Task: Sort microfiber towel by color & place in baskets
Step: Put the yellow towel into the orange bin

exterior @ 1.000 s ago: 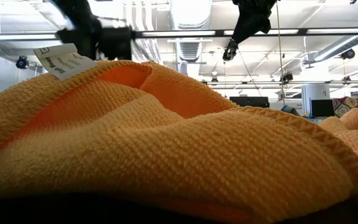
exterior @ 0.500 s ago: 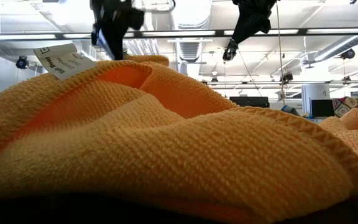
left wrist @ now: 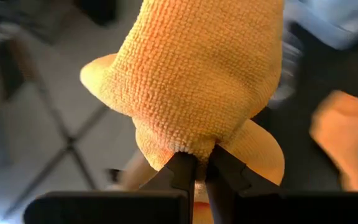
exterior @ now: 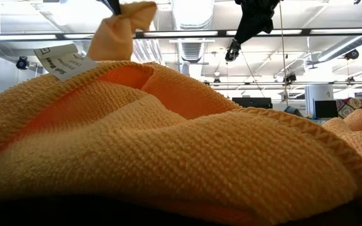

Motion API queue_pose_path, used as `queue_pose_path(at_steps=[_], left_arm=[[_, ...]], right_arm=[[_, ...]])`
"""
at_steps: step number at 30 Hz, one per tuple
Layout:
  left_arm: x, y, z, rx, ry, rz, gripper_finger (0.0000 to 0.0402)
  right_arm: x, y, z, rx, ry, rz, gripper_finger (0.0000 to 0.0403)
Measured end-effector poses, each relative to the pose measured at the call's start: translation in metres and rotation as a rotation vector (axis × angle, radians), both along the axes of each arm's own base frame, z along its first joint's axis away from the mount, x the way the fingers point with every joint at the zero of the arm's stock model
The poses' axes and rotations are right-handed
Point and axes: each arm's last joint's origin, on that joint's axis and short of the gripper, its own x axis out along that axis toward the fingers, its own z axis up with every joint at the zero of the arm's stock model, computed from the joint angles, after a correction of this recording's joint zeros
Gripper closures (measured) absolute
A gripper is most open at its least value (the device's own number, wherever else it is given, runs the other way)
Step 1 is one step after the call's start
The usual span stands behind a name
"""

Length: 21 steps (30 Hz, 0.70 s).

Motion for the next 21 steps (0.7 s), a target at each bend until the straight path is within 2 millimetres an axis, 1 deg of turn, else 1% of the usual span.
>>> queue_pose_path(at_steps=[6, 9, 12, 16, 18, 21], left_arm=[[-0.021, 0.004, 0.032, 0.284, -0.031, 0.186, 0.0393], [-0.031, 0.008, 0.044, 0.373, -0.060, 0.280, 0.0393], [-0.046, 0.016, 0.052, 0.390, -0.109, 0.361, 0.0394], [-0.070, 0.023, 0.060, 0.398, -0.156, 0.457, 0.0394], [-0.080, 0.025, 0.061, 0.375, -0.179, 0.473, 0.0394], [-0.091, 0.025, 0.061, 0.333, -0.209, 0.449, 0.0394]], right_arm=[[0.000, 0.000, 0.000, 0.000, -0.001, 0.000, 0.0273], [0.000, 0.000, 0.000, 0.004, -0.003, -0.005, 0.0273], [0.000, 0.000, 0.000, 0.011, -0.007, -0.014, 0.0273], [0.000, 0.000, 0.000, 0.014, -0.008, -0.017, 0.0273], [0.000, 0.000, 0.000, 0.014, -0.008, -0.018, 0.0273], [0.000, 0.000, 0.000, 0.014, -0.008, -0.017, 0.0273]])
